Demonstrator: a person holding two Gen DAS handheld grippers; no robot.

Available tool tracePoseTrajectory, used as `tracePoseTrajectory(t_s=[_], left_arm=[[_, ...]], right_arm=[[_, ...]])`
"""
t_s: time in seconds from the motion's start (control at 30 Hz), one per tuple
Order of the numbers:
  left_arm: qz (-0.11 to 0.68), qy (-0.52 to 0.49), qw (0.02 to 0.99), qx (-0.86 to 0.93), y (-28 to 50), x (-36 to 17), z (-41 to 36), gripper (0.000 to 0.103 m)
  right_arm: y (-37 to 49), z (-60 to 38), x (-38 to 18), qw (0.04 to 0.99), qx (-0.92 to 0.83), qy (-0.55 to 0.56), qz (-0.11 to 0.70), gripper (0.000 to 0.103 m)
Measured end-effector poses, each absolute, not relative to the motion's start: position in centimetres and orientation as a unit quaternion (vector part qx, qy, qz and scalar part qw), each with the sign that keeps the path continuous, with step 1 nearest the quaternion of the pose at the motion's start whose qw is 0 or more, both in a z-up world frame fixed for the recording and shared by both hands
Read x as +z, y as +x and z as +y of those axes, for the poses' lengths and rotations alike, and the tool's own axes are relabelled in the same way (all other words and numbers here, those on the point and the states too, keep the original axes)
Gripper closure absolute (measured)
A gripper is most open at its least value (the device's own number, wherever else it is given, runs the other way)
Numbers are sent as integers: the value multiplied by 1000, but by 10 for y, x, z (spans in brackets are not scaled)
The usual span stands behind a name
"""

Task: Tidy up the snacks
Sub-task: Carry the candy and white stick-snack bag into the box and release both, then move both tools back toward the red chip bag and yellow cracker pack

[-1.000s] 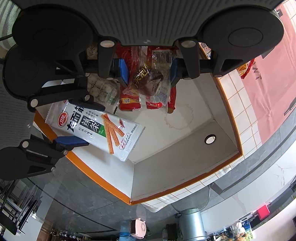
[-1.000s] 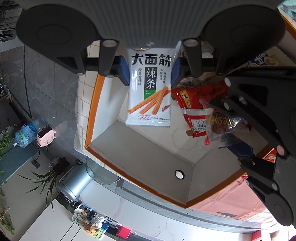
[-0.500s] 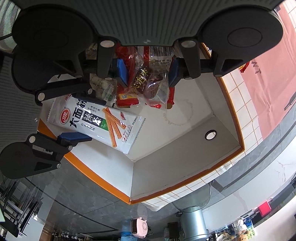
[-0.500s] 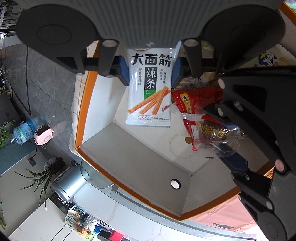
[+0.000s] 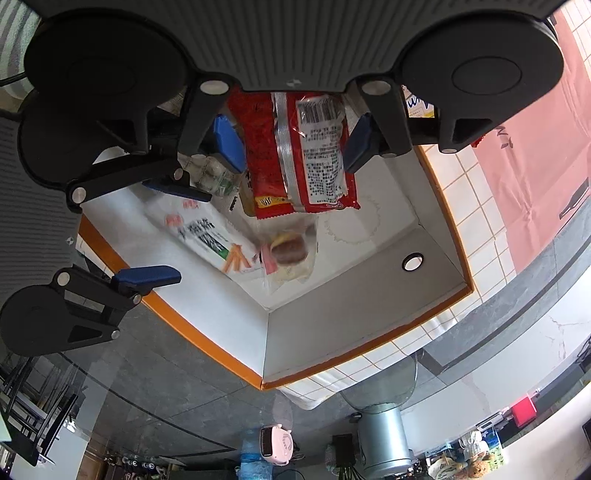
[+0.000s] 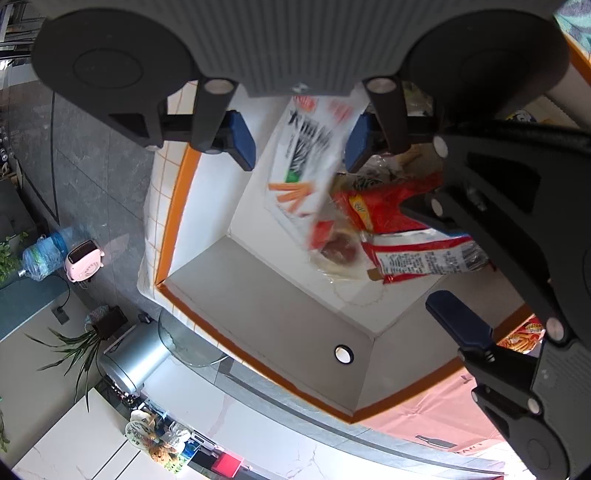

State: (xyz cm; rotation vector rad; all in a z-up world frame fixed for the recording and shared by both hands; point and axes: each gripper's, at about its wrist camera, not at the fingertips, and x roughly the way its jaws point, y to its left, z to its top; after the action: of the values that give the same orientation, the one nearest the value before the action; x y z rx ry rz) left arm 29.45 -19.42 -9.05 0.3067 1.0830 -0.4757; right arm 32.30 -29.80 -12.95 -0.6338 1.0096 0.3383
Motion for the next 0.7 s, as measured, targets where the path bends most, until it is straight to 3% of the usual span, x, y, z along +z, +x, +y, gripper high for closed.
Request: tracePoseTrajectory(t_s=[0.33,0.7], left_arm=[[471,129,845,-216,268,-53,-182,30],[415,97,881,-206,224,-8,-159,28]], right_arm=[[304,-303,-100,835,137,-257,468,40],[261,-300,-69,872,107,-149,455,39]])
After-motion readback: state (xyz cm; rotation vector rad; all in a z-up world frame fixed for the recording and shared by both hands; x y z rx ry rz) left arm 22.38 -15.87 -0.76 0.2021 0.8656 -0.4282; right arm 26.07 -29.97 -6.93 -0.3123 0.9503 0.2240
